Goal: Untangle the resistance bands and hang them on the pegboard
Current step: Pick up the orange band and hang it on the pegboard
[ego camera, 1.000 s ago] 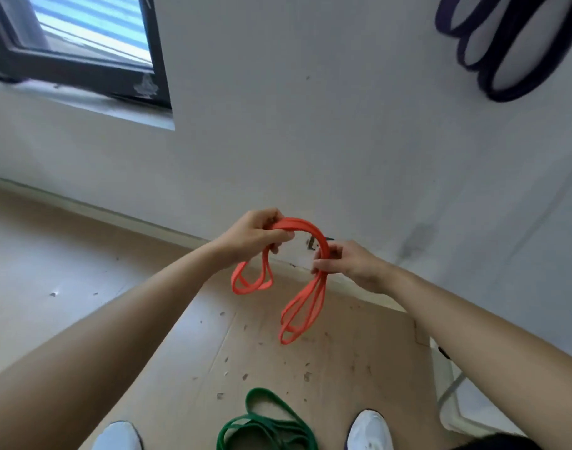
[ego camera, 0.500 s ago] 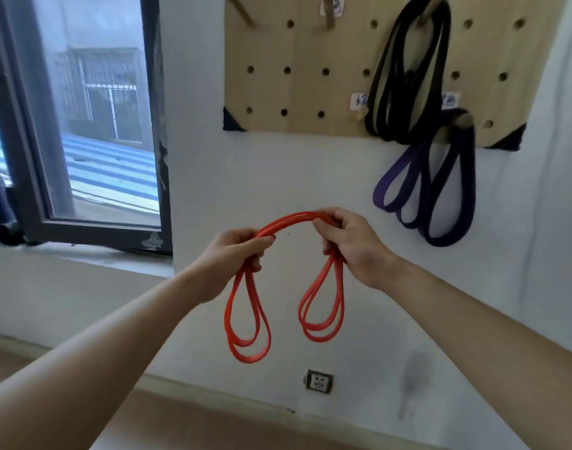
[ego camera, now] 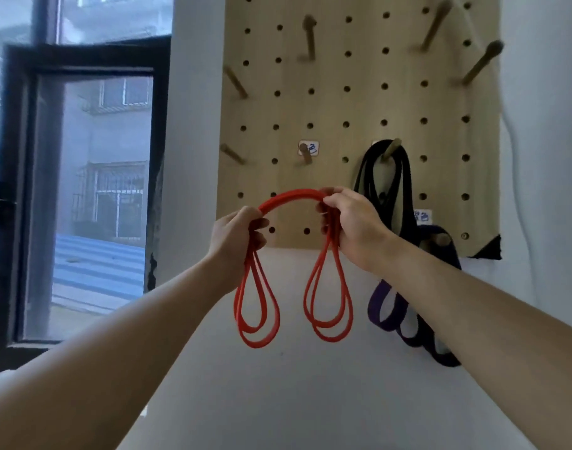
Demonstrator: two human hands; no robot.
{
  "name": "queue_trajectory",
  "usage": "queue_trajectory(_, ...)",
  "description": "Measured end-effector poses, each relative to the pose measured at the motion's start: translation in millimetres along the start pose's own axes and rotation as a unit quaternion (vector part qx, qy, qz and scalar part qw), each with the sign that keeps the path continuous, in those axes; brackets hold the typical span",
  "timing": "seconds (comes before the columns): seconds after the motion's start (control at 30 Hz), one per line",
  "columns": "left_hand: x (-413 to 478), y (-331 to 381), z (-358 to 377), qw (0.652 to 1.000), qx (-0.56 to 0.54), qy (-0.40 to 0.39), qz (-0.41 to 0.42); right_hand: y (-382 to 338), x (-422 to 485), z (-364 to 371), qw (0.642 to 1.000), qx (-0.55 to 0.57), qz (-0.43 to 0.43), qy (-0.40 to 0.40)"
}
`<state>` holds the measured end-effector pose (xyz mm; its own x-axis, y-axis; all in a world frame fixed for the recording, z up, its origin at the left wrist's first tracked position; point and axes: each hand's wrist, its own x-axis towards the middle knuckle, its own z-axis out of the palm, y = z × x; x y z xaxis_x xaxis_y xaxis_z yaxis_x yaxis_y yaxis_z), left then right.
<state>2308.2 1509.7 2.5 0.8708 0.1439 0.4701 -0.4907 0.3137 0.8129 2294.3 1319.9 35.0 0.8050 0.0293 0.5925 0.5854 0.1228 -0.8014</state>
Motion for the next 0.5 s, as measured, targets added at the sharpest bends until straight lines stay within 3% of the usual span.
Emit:
queue_trajectory(0.23,49,50,53,0.996,-0.077,-0.004,0.035,-47,63,5,0.993,0.100,-0.042,0.051)
queue_trajectory(0.37,84,66,76,0.996,-0.047,0.012,0.074,-59,94,2,0.987,0.135,-0.048,0.074)
queue_trajectory(0.5,112,69,91,0.996,0.003,0.004,0.094,-53,116,2,0.989,0.082,-0.043,0.117)
